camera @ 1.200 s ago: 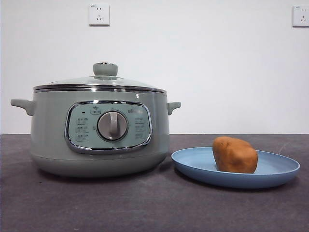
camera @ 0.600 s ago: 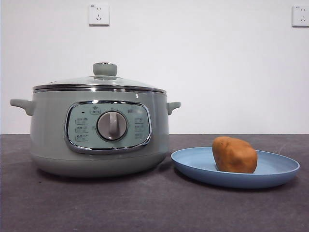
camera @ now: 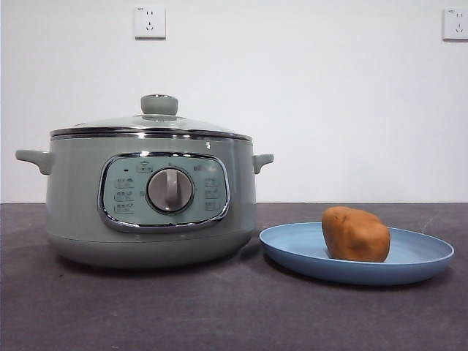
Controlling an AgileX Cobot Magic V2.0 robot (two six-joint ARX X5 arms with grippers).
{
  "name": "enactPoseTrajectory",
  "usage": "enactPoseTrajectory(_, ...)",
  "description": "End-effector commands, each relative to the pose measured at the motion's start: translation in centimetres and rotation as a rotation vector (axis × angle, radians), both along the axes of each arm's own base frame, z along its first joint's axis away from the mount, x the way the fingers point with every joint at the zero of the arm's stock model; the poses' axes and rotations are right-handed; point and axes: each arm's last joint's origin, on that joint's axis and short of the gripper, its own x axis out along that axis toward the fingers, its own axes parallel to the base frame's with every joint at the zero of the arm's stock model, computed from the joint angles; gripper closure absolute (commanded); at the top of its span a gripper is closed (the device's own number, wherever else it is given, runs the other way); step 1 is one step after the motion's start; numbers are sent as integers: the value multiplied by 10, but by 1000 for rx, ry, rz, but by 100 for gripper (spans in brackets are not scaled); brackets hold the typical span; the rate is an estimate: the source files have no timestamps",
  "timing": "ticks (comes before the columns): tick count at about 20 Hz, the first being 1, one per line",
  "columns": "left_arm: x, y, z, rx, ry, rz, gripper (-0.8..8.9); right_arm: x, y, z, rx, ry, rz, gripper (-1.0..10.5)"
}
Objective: Take the potato out from the steamer,put the potato on the plate,close the lid
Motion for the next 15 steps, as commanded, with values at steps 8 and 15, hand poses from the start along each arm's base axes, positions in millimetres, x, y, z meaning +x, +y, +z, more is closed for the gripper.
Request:
enactPoseTrajectory(8,1,0,-4,6,9,6,817,-13,-24,10,4,-151,-54,947)
enactPoseTrajectory(15,1,0,-4,6,9,6,817,-28,-61,-81,200,-508,-324,947)
